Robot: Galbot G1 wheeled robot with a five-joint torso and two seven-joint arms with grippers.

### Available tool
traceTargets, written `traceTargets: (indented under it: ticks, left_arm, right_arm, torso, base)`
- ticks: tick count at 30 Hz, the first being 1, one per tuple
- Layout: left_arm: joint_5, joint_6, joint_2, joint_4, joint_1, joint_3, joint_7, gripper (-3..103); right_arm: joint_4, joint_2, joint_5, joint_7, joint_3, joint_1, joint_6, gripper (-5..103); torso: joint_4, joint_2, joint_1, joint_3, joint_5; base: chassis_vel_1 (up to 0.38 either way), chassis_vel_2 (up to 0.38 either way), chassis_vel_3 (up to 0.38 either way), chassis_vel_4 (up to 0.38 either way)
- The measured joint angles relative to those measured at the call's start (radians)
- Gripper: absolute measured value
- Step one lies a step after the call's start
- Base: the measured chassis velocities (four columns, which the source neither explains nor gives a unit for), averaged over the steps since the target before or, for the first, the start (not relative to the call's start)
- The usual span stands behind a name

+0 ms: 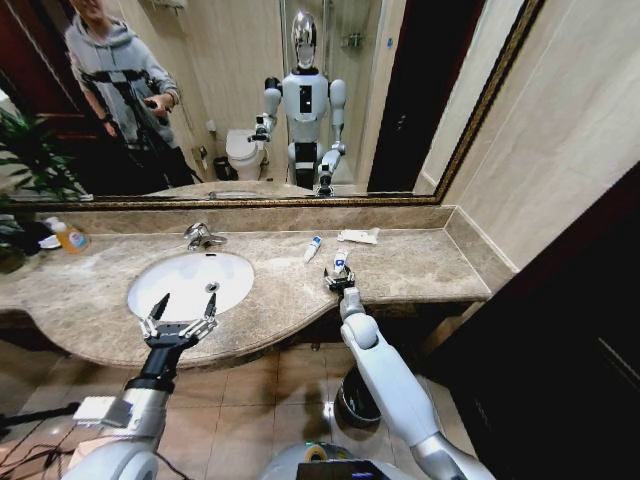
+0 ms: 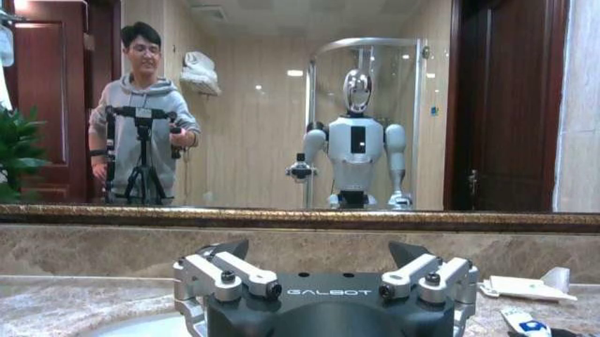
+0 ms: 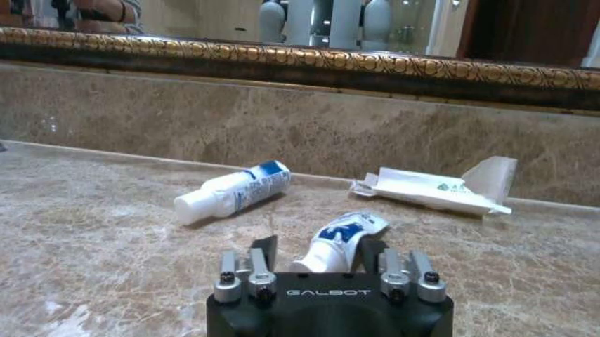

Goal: Pick up the trash from the sink and place it in the trash bin.

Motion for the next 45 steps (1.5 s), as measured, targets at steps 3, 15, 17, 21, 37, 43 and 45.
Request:
traceTargets:
  ticks: [3, 15, 17, 21, 37, 43, 45]
  left_arm:
    - [0.000, 0.000, 0.000, 0.000, 0.000, 0.000, 0.000, 100]
    - [0.000, 0.000, 0.000, 0.000, 0.000, 0.000, 0.000, 100]
    - [0.000, 0.000, 0.000, 0.000, 0.000, 0.000, 0.000, 100]
    - [0.000, 0.000, 0.000, 0.000, 0.000, 0.000, 0.000, 100]
    - [0.000, 0.000, 0.000, 0.000, 0.000, 0.000, 0.000, 100]
    - [0.000, 0.000, 0.000, 0.000, 0.000, 0.000, 0.000, 100]
    - [0.000, 0.000, 0.000, 0.000, 0.000, 0.000, 0.000, 100]
  right_arm:
    - [-0.011, -0.001, 0.010, -0.011, 0.005, 0.006, 0.008, 46]
    - [0.013, -0.013, 0.031, -0.043, 0.015, -0.018, 0.035, 19]
    - [0.026, -0.016, 0.039, -0.044, 0.013, -0.026, 0.035, 18]
    - [0.075, -0.028, 0.056, -0.050, 0.011, -0.055, 0.038, 18]
    - [0.455, -0.176, 0.127, -0.124, 0.190, -0.420, 0.206, 18]
    - [0.546, -0.153, 0.110, -0.150, 0.269, -0.583, 0.283, 18]
    - [0.571, -0.124, 0.085, -0.160, 0.299, -0.667, 0.330, 18]
  torso:
    - [0.0000, 0.000, 0.000, 0.000, 0.0000]
    - [0.0000, 0.000, 0.000, 0.000, 0.0000]
    - [0.0000, 0.000, 0.000, 0.000, 0.0000]
    - [0.0000, 0.000, 0.000, 0.000, 0.0001]
    - [-0.0001, 0.000, 0.000, 0.000, 0.0002]
    - [0.0000, 0.000, 0.000, 0.000, 0.0002]
    - [-0.0001, 0.000, 0.000, 0.000, 0.0000]
  base:
    - [0.000, 0.000, 0.000, 0.000]
    - [0.000, 0.000, 0.000, 0.000]
    - [0.000, 0.000, 0.000, 0.000]
    - [0.000, 0.000, 0.000, 0.000]
    - [0.000, 0.000, 0.000, 0.000]
    - [0.000, 0.000, 0.000, 0.000]
    - [0.000, 0.000, 0.000, 0.000]
